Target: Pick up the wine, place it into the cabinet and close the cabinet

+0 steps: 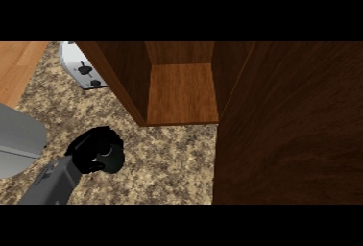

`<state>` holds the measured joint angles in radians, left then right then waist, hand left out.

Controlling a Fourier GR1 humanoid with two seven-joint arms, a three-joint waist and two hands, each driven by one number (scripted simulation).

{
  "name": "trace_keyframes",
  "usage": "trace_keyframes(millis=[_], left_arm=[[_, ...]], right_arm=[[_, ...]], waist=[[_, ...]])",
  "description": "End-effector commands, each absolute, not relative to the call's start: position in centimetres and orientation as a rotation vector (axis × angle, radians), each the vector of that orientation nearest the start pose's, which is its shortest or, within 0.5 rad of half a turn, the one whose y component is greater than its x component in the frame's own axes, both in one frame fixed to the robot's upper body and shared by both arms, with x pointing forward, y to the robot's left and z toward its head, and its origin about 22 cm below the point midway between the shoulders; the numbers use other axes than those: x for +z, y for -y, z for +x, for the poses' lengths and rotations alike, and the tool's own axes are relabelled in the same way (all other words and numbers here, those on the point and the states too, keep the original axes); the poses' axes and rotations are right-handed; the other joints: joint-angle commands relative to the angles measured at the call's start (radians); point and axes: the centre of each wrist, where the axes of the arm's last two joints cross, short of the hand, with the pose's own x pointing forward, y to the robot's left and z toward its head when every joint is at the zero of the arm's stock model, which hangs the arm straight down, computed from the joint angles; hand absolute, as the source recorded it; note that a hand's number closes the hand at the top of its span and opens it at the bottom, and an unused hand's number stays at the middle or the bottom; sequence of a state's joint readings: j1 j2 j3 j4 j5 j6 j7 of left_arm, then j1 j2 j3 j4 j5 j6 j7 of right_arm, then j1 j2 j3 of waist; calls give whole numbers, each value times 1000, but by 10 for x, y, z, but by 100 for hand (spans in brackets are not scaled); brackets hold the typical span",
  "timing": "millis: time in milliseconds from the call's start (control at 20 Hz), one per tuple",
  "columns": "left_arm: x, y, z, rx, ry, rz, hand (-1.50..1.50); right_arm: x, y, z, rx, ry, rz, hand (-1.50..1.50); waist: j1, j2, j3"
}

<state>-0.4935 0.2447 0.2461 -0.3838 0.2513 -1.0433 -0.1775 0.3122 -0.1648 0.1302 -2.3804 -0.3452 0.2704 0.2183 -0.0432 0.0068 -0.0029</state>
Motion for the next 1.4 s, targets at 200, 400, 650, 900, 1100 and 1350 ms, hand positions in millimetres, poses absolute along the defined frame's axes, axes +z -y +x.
trace_keyframes(millis=[200,400,650,900,1100,1350], left_arm=[[-110,-321,278,31,1475,-612,150],[-110,-339,256,108,1639,-274,150],[-117,-293,247,-8,1763,-59,150],[-113,-263,242,-86,1741,27,150],[-76,-247,281,-78,1722,30,150],[-62,-219,267,-118,1719,46,150]], right_arm=[[148,236,121,236,1870,422,-150],[147,237,118,237,1871,417,-150],[145,242,116,259,1863,402,-150],[147,242,118,242,1877,413,-150],[160,239,108,251,1859,422,-150],[144,248,113,245,1844,394,-150]], waist=[[37,-11,-1],[50,-18,1],[40,-13,4],[42,-10,4],[38,-9,3],[39,-9,3]])
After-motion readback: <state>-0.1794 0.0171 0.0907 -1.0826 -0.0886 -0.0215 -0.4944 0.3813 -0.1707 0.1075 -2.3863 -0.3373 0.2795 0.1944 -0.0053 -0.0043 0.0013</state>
